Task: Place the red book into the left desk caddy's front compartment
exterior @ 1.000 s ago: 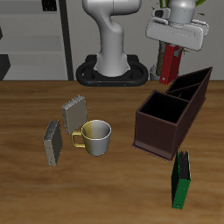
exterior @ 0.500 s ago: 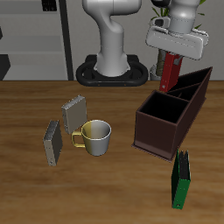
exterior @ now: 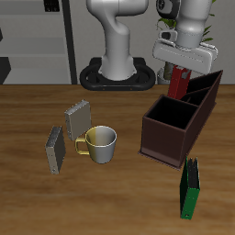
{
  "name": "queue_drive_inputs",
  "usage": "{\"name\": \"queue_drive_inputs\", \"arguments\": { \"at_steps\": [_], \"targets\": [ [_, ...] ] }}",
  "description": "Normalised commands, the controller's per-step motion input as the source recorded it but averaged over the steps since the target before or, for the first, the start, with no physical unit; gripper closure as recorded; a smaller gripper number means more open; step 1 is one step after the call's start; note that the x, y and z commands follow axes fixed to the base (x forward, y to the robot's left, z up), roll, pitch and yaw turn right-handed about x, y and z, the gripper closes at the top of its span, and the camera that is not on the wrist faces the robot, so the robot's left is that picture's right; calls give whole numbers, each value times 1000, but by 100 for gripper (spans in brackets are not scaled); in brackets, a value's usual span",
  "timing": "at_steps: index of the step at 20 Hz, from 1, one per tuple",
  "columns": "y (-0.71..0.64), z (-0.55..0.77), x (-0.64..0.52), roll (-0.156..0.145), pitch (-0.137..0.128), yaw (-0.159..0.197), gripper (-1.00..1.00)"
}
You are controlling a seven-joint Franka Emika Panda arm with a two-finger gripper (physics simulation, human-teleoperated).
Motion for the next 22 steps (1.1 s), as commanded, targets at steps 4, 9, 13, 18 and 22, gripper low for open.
{"name": "queue_drive_inputs", "arguments": {
  "at_steps": [4,9,13,18,22],
  "targets": [
    [27,-107,71,16,23,-11,100],
    [41,-122,35,14,16,2,100],
    [5,-143,87,3,21,3,100],
    [-57,-109,80,-12,24,-10,100],
    [-27,-82,46,-8,15,-7,100]
  ]
}}
